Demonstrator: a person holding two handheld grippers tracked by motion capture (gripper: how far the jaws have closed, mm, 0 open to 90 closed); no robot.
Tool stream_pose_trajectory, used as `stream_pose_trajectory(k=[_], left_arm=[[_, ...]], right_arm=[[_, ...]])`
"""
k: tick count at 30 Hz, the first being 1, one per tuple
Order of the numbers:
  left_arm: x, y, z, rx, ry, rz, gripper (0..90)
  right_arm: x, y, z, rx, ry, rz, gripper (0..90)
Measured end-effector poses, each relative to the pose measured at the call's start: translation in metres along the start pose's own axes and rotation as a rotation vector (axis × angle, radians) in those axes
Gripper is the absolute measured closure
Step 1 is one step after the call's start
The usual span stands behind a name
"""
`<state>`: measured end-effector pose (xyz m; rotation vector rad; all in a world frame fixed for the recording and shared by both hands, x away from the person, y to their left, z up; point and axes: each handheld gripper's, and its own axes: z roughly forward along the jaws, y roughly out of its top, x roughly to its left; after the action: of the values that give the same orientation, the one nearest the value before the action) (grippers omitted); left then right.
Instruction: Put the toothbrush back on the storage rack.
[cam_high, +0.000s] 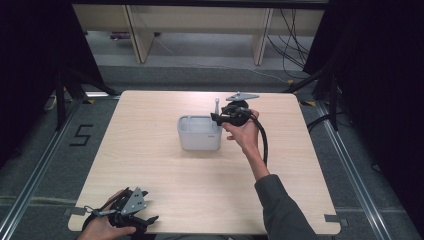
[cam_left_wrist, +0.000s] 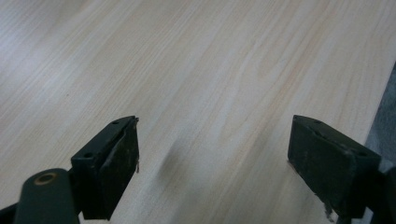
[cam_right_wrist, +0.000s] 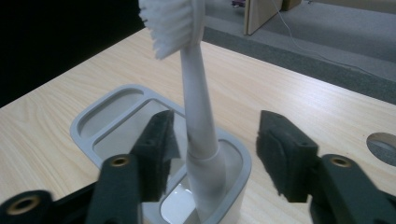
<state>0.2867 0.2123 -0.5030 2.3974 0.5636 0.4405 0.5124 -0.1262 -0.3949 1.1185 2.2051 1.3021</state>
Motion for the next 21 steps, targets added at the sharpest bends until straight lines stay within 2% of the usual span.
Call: stream_pose_trajectory(k=[3, 5, 6, 7, 9, 10, 11, 12, 13, 15, 17, 18, 19, 21], left_arm=[[0.000, 0.000, 0.000, -0.001, 0.003, -0.004, 16.3], [0.000, 0.000, 0.000, -0.002, 0.002, -0.003, 16.3], [0.000, 0.000, 0.000, -0.002, 0.003, -0.004, 16.3], [0.001, 0.000, 0.000, -0.001, 0.003, -0.004, 16.2], [0.000, 0.000, 0.000, -0.003, 0.002, -0.006, 16.2], [0.000, 0.000, 0.000, -0.003, 0.002, -0.005, 16.3], [0.000, 0.000, 0.000, -0.003, 0.003, -0.005, 16.3], [0.001, 0.000, 0.000, -0.002, 0.003, -0.006, 16.3], [0.001, 0.000, 0.000, -0.002, 0.004, -0.006, 16.2], [0.000, 0.000, 0.000, -0.005, 0.002, -0.007, 16.3], [0.001, 0.000, 0.000, -0.002, 0.004, -0.006, 16.3], [0.001, 0.000, 0.000, -0.001, 0.004, -0.006, 16.3], [0.000, 0.000, 0.000, -0.003, 0.003, -0.007, 16.2], [0.000, 0.000, 0.000, -0.002, 0.002, -0.004, 16.3]], right_arm=[[0.001, 0.000, -0.004, -0.004, 0.011, 0.015, 39.3], [0.002, 0.001, -0.006, -0.002, -0.007, -0.006, 38.6], [0.002, 0.001, -0.006, -0.002, 0.014, 0.001, 38.1], [0.004, 0.000, -0.008, -0.004, 0.003, 0.020, 37.7], [0.002, -0.001, -0.009, -0.009, 0.010, 0.007, 37.4], [0.003, -0.001, -0.010, -0.005, 0.013, 0.025, 36.9], [0.003, -0.002, -0.011, -0.009, 0.009, 0.021, 36.4], [0.001, -0.002, -0.012, -0.011, 0.013, -0.002, 36.2], [0.002, -0.002, -0.014, -0.008, 0.011, 0.029, 36.2], [0.001, -0.003, -0.016, -0.009, 0.011, 0.011, 35.3], [0.001, -0.004, -0.018, -0.014, 0.016, 0.015, 34.6], [0.000, -0.005, -0.020, -0.009, 0.004, 0.007, 34.1], [0.001, -0.006, -0.020, -0.022, 0.007, 0.016, 34.4], [0.000, -0.007, -0.022, -0.014, 0.020, 0.009, 34.2]])
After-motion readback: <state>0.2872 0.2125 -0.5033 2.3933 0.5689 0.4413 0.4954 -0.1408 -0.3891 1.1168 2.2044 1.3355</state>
